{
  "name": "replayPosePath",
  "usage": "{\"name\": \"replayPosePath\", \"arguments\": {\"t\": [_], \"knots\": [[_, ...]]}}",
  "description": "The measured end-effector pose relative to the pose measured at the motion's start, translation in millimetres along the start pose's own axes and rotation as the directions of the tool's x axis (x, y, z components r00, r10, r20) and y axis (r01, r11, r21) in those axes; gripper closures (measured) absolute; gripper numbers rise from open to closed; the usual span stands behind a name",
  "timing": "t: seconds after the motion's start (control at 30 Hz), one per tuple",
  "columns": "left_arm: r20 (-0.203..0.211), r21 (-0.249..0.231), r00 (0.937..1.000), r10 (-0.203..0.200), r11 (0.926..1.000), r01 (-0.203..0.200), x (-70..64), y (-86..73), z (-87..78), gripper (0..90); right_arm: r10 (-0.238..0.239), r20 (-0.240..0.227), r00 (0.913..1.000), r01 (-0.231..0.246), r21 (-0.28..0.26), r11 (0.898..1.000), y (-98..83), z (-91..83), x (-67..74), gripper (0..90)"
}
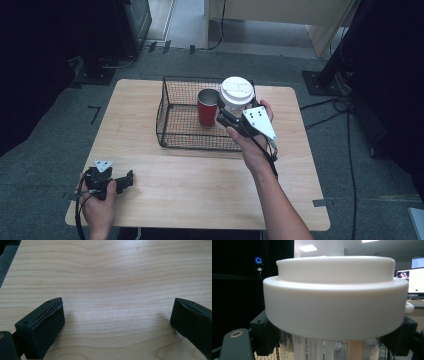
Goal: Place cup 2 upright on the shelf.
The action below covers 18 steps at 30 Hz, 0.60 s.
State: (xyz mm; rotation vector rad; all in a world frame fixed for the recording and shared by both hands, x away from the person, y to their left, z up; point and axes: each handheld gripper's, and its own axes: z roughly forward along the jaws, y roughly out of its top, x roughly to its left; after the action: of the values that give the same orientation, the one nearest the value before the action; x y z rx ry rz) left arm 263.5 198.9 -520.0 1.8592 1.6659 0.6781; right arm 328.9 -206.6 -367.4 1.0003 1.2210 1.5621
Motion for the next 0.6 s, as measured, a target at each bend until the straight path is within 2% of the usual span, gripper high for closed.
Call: {"name": "replayPosePath", "arguments": {"t": [0.33,0.6], "knots": [[0.005,-0.002,1.0,0.001,1.0,-0.001,-0.8,0.5,0.6,0.0,-0.01,0.035,0.9993,0.008,0.068,0.998,-24.3,11.9,-3.3,16.0],[0.006,-0.003,1.0,0.002,1.0,-0.002,-0.8,0.3,0.9,0.0,-0.012,0.061,0.9981,0.004,0.127,0.992,-40.3,20.9,-5.9,16.0]]}}
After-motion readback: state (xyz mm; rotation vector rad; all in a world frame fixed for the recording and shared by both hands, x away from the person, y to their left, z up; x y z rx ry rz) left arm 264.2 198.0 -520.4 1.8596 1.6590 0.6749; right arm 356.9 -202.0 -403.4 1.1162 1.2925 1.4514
